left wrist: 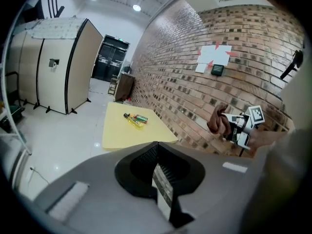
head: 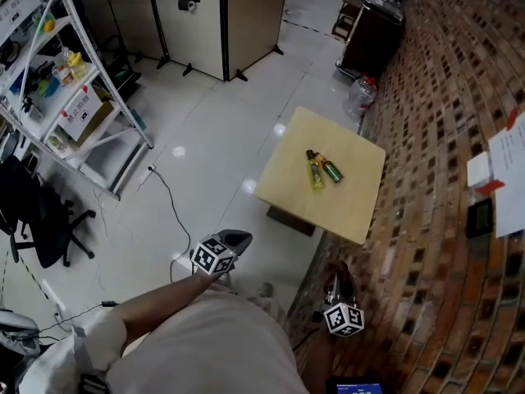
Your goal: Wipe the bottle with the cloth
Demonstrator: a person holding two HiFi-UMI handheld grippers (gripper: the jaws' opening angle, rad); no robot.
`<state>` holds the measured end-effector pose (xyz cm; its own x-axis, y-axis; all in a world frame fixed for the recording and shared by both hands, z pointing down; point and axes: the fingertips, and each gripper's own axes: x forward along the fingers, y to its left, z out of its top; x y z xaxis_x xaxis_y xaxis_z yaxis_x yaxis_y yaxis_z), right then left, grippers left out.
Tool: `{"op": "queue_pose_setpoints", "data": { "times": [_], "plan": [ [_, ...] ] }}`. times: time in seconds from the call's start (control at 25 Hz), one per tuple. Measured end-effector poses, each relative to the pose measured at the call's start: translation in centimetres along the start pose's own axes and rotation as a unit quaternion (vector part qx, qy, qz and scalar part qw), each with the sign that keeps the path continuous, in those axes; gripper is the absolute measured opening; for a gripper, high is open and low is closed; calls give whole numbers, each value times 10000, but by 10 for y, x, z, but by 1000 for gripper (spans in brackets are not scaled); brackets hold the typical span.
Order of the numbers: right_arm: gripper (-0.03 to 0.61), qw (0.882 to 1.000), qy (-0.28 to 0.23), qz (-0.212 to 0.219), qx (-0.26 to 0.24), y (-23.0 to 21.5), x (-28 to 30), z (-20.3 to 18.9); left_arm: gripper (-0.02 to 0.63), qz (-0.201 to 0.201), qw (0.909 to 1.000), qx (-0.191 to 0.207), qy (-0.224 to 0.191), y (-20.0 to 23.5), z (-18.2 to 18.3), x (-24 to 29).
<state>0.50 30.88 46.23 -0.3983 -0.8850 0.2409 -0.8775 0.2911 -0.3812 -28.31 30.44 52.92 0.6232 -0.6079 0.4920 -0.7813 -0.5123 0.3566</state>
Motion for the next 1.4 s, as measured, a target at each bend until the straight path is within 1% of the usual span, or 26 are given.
{"op": "queue_pose_setpoints", "data": {
  "times": [0.16, 0.32, 0.4, 0.56, 0.72, 0.84, 1.08, 1.4],
  "plan": [
    [87, 9997, -46, 178, -169, -13, -8, 11, 14, -136, 9995, 240, -153, -26, 22, 18],
    [87, 9999, -51, 160, 8, -22, -6, 9, 15, -189, 9986, 417, -247, -37, 31, 30],
    [87, 9998, -57, 199, -14, -22, -6, 9, 17, -191, 9988, 361, -262, -40, 32, 31],
    [81, 9988, 28, 402, -294, -19, -2, 9, 17, -137, 9993, 227, -275, -40, 32, 31],
    [79, 9985, 51, 439, -337, -24, -1, 13, 18, -111, 9993, 87, -342, -41, 32, 36],
    [79, 9977, 31, 495, -458, -26, 0, 18, 18, -91, 9993, 63, -367, -43, 33, 39],
    [78, 9975, 85, 551, -425, -26, -7, 24, 18, -117, 9997, -32, -230, -55, 22, 51],
    [77, 9966, 174, 601, -545, -34, -12, 22, 18, -137, 9996, -118, -223, -66, 16, 67]
  ]
}}
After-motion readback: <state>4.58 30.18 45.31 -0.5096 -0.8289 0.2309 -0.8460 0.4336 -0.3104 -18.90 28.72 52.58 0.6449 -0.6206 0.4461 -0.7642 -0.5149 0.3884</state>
